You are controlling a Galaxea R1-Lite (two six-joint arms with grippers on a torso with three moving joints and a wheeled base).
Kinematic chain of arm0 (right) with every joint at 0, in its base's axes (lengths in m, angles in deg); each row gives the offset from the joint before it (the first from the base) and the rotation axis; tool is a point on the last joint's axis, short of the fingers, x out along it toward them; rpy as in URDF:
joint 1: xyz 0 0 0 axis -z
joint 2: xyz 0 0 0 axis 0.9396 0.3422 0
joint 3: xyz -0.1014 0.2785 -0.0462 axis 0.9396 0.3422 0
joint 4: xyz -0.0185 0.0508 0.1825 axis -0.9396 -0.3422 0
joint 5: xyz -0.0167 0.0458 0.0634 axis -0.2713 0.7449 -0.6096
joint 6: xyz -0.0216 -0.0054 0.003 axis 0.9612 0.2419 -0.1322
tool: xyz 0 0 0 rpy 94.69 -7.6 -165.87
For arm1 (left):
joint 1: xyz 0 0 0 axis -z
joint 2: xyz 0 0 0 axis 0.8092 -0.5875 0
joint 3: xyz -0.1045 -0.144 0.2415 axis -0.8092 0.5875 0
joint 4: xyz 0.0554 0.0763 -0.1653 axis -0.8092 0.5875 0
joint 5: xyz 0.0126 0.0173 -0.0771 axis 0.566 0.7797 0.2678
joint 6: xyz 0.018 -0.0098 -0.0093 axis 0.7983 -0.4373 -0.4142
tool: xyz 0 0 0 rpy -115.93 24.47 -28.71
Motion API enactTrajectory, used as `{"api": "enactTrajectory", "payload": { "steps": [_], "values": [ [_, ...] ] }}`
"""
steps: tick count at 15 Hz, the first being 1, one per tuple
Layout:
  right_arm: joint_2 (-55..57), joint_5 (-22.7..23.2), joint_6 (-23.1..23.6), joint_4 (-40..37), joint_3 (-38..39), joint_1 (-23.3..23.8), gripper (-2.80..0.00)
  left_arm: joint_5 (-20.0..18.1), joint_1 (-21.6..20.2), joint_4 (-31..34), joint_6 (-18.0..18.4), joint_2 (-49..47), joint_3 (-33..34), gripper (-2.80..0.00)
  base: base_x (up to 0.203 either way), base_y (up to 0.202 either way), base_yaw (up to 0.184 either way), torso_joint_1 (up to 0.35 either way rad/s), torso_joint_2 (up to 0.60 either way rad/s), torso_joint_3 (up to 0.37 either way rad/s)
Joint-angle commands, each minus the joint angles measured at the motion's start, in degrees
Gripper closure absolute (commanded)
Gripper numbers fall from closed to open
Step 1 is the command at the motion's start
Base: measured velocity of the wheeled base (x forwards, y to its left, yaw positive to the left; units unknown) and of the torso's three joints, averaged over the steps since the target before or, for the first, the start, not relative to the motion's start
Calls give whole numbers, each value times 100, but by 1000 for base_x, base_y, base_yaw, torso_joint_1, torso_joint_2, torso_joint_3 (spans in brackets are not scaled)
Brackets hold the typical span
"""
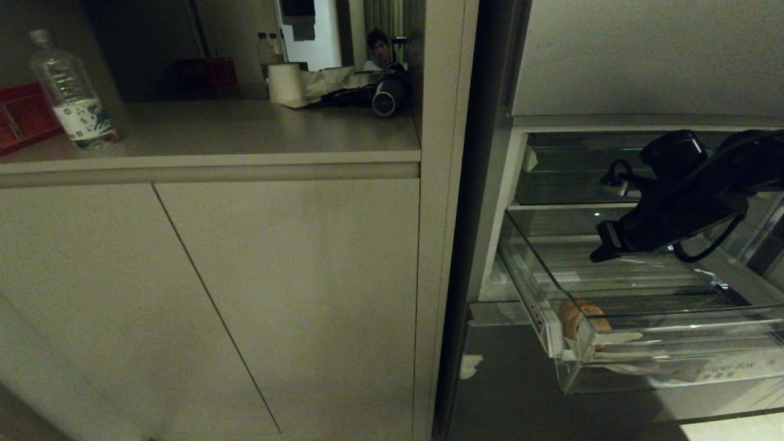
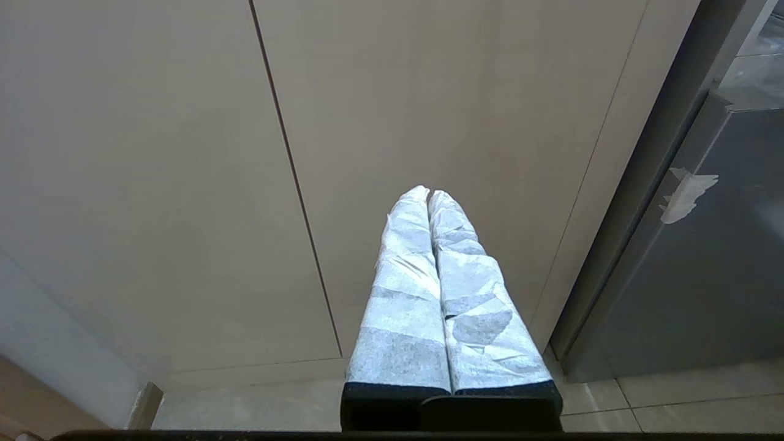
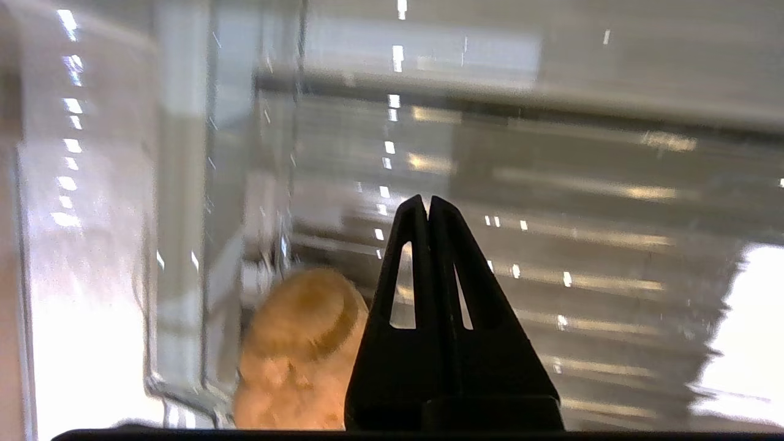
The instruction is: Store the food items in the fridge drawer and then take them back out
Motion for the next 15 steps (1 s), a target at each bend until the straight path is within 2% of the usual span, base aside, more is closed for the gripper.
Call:
{"api": "enactTrajectory", "payload": {
  "steps": [1,3,6,8,9,15],
  "values": [
    [294,11,92,-627,-472,-8,0,0,0,-2,0,0,0,0,0,0,0,0,0,0],
    [512,39,156,-1414,-884,-9,0,0,0,-2,0,0,0,0,0,0,0,0,0,0],
    [546,359,231,-1505,-847,-9,0,0,0,-2,0,0,0,0,0,0,0,0,0,0],
    [560,376,240,-1557,-847,-52,0,0,0,-2,0,0,0,0,0,0,0,0,0,0],
    [546,377,240,-1569,-847,-79,-280,0,0,-2,0,0,0,0,0,0,0,0,0,0],
    [291,548,248,-1991,-803,-78,-280,0,0,-2,0,0,0,0,0,0,0,0,0,0]
  ]
}}
